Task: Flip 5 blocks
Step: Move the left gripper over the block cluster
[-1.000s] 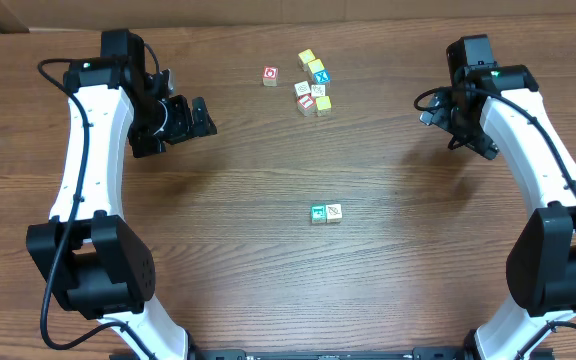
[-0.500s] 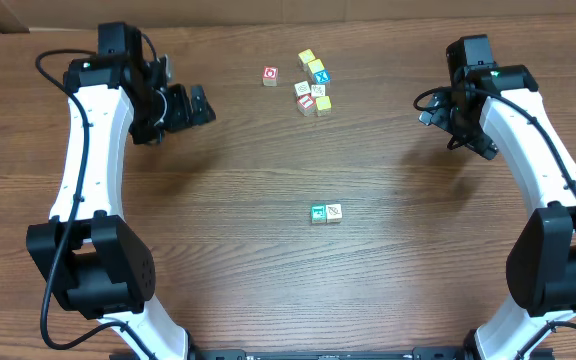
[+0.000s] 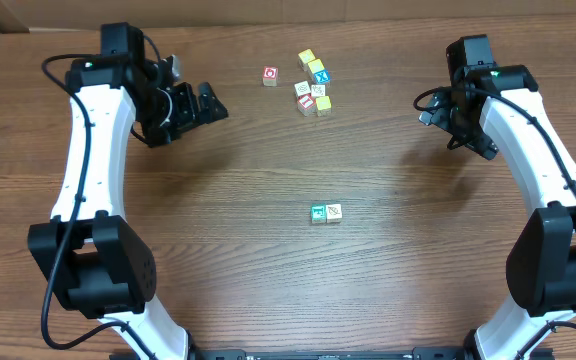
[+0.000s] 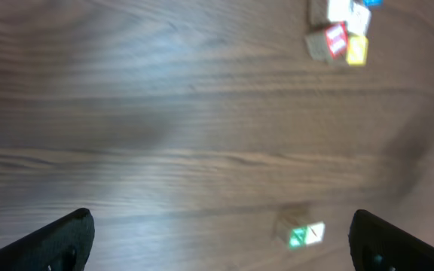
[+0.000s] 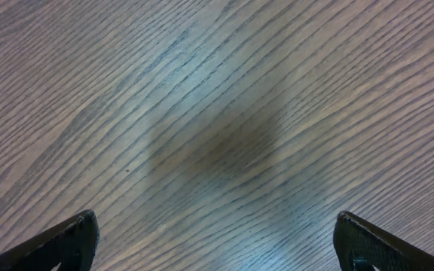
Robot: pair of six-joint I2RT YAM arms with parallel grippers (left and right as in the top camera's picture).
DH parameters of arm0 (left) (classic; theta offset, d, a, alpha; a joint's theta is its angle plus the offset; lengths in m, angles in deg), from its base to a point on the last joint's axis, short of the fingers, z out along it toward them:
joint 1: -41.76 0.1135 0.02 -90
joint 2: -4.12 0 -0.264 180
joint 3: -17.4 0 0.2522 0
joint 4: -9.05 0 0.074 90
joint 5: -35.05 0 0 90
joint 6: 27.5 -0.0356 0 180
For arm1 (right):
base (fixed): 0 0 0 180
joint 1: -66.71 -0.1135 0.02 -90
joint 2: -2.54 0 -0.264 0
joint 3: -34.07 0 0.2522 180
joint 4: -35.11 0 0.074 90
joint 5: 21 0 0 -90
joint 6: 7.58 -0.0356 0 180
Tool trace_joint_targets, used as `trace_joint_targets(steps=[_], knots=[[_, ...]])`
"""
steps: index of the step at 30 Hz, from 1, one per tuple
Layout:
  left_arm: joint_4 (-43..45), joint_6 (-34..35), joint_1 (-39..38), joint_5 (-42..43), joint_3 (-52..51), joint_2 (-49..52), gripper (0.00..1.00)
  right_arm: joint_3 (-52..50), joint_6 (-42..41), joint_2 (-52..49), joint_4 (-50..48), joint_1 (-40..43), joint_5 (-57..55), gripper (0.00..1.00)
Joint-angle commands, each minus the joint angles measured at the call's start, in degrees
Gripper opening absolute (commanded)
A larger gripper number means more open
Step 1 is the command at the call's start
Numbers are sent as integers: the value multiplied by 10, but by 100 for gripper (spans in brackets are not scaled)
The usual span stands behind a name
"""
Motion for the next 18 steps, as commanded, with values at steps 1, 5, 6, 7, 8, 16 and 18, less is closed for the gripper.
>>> trace_joint_targets(steps=[1, 5, 6, 7, 8, 16, 18], knots=[[-10, 10, -41, 37, 10, 1, 100, 3, 0, 13, -3, -1, -3, 100], [-5, 13, -103, 19, 10, 1, 100, 3, 0, 13, -3, -1, -3, 100], [-4, 24, -118, 5, 10, 1, 100, 3, 0, 13, -3, -1, -3, 100], [-3, 44, -139, -20, 10, 1, 100, 3, 0, 13, -3, -1, -3, 100], [-2, 57, -154, -39, 10, 1, 100, 3, 0, 13, -3, -1, -3, 100], [7, 75, -249, -95, 17, 1, 100, 3, 0, 13, -3, -1, -3, 100], [-3, 75, -251, -93, 33, 1, 100, 3, 0, 13, -3, -1, -3, 100]])
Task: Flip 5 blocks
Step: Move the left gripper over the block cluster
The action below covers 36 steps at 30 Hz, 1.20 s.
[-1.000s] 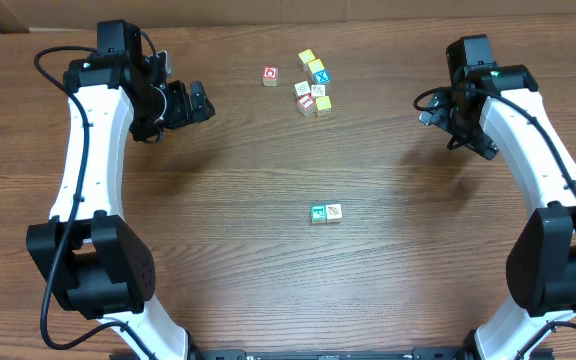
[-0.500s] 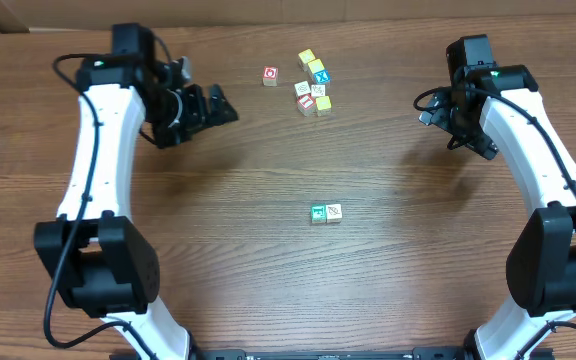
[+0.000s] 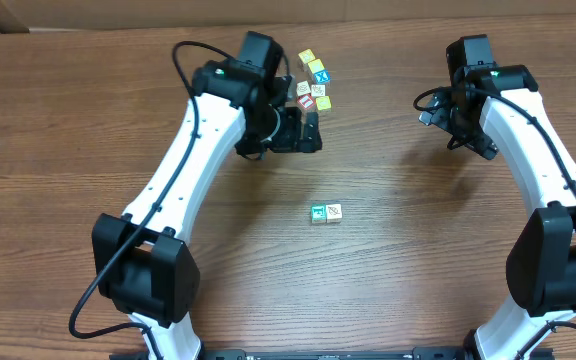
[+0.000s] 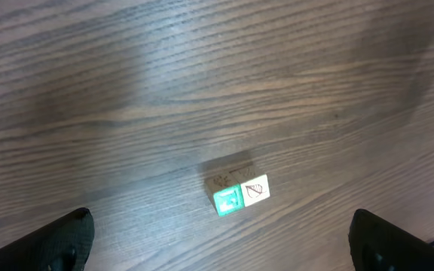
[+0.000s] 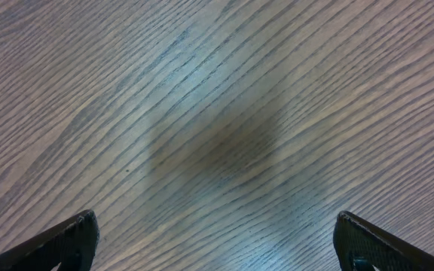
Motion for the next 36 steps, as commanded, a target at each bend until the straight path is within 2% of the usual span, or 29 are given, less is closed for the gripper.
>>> trace_joint_targets(steps=[1, 4, 10, 23, 24, 27, 30, 32, 36], knots=[[-14, 14, 3, -21, 44, 1, 100, 3, 0, 13, -3, -1, -3, 100], [-42, 14, 9, -23, 91, 1, 100, 3, 0, 13, -3, -1, -3, 100], [-63, 14, 7, -93, 191, 1, 100, 3, 0, 13, -3, -1, -3, 100], [114, 11, 5, -108, 194, 46, 100, 3, 0, 13, -3, -1, -3, 100], [115, 6, 5, -123, 194, 53, 93, 3, 0, 13, -3, -1, -3, 100], [117, 58, 3, -134, 194, 80, 43, 3, 0, 13, -3, -1, -3, 100], [120, 68, -4, -136, 194, 118, 12, 3, 0, 13, -3, -1, -3, 100], [120, 68, -7, -137, 194, 143, 6, 3, 0, 13, -3, -1, -3, 100], [138, 68, -14, -137, 194, 192, 4, 3, 0, 13, -3, -1, -3, 100]])
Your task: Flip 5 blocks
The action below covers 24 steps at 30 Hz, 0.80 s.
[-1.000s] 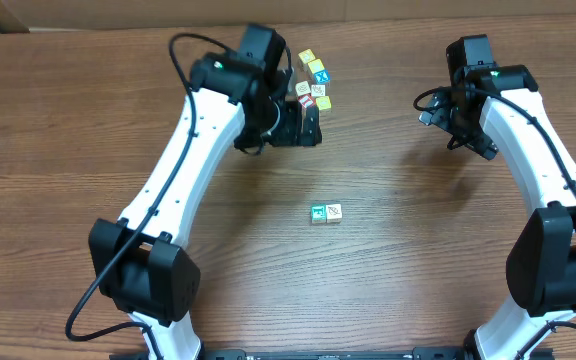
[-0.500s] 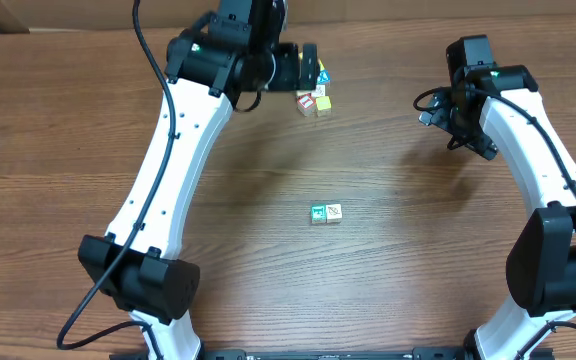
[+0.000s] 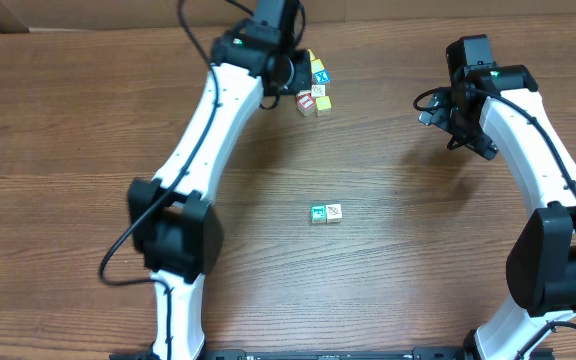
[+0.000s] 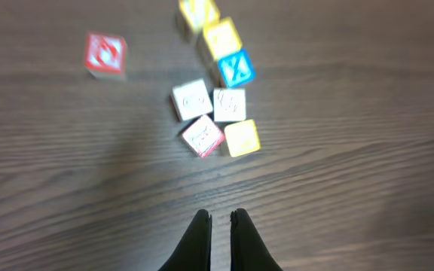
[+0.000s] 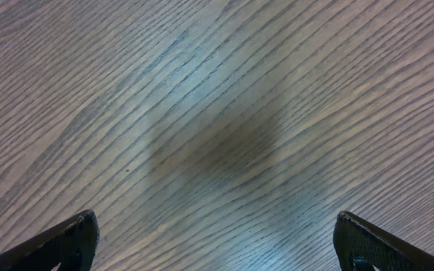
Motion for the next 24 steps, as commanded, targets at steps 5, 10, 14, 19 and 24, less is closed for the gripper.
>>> trace_joint_targets(steps=[5, 10, 14, 19, 24], knots=[[75, -19, -21, -11, 8, 84, 4, 3, -1, 13, -3, -1, -3, 100], [113, -20, -22, -66, 7, 106, 4, 3, 0, 13, -3, -1, -3, 100], [136, -17, -23, -82, 7, 121, 4, 3, -1, 13, -3, -1, -3, 100], [164, -18, -24, -75, 7, 155, 4, 3, -1, 13, -3, -1, -3, 100], [174, -18, -24, -67, 7, 173, 4, 3, 0, 13, -3, -1, -3, 100]])
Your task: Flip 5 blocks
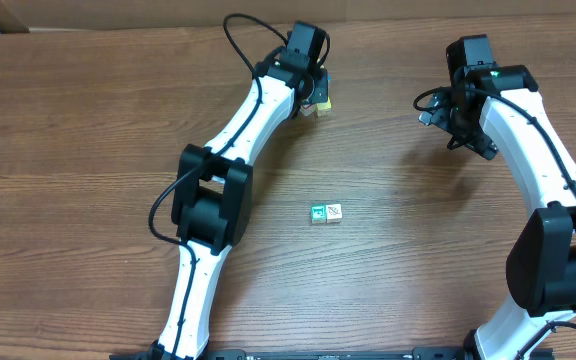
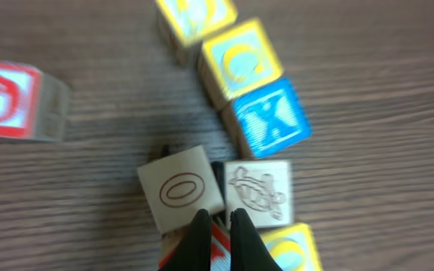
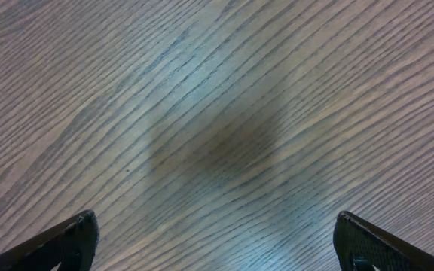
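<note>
A cluster of small lettered blocks lies at the back of the table. The left wrist view shows a red O block (image 2: 6,102), two yellow blocks (image 2: 239,64), a blue X block (image 2: 268,120), a white O block (image 2: 181,188), a white picture block (image 2: 256,192), a red block (image 2: 218,248) and another yellow block (image 2: 292,250). My left gripper (image 2: 217,224) is shut and empty. Its tips sit low over the red block, at the seam between the two white blocks. In the overhead view the left gripper (image 1: 308,85) hides most of the cluster. My right gripper (image 3: 215,222) hangs open over bare wood.
A green block and a white block (image 1: 326,212) lie side by side in the middle of the wooden table (image 1: 88,200). The right arm (image 1: 508,110) stands at the back right, well away from the blocks.
My left gripper, still shut, has dropped and moved in from just in front of the cluster; its tips are now over the red block. The blocks and the right arm have not moved.
My left gripper was open at the far left of the table. Then it was open near the middle, over the green and white pair. Then it was shut, high in front of the back cluster, and now it sits low among those blocks. The right arm stayed put.
</note>
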Robot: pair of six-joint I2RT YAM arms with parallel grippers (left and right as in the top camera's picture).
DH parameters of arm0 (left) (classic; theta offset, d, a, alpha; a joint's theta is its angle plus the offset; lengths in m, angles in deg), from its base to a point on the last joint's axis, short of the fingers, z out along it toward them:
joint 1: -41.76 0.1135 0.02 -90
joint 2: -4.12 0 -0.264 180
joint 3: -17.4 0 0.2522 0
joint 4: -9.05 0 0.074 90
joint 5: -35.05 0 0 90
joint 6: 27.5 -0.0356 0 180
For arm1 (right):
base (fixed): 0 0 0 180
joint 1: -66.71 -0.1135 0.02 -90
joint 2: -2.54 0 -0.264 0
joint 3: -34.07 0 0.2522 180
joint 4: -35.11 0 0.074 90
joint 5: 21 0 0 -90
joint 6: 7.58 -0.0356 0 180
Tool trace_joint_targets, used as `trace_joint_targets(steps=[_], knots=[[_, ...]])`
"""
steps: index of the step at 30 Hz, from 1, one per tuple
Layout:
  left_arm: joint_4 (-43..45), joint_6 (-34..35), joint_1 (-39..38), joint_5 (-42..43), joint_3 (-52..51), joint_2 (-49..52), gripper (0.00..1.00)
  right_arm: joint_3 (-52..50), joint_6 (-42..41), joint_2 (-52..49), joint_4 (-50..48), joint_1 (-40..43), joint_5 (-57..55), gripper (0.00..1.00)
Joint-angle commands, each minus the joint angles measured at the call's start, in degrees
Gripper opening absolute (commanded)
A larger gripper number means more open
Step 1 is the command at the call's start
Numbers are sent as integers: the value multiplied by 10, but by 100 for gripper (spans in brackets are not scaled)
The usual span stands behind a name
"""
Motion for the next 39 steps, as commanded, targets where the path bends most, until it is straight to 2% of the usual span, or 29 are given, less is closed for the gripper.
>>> trace_joint_targets(steps=[1, 11, 21, 22, 23, 24, 26, 27, 30, 32, 35, 39], knots=[[-2, -11, -2, -3, 7, 14, 4, 3, 0, 13, -4, -1, -3, 100], [-108, -11, -2, 41, 10, 0, 4, 3, 0, 13, -4, -1, -3, 100], [-243, -11, -2, 59, 38, -88, 4, 3, 0, 13, -4, -1, -3, 100], [-249, -11, -2, 61, 38, -97, 8, 3, 0, 13, -4, -1, -3, 100], [-259, -11, -2, 62, 38, -107, 18, 3, 0, 13, -4, -1, -3, 100], [-269, -11, -3, 63, 38, -113, 41, 3, 0, 13, -4, -1, -3, 100], [-286, -5, -6, 63, 38, -115, 67, 3, 0, 13, -4, -1, -3, 100], [-296, 2, -8, 62, 37, -112, 70, 3, 0, 13, -4, -1, -3, 100], [-301, 10, -16, 52, 25, -94, 72, 3, 0, 13, -4, -1, -3, 100], [-295, 22, -19, 36, 19, -78, 70, 3, 0, 13, -4, -1, -3, 100], [-278, 26, -20, 23, 19, -50, 59, 3, 0, 13, -4, -1, -3, 100], [-249, 26, -19, 19, 19, -26, 57, 3, 0, 13, -4, -1, -3, 100]])
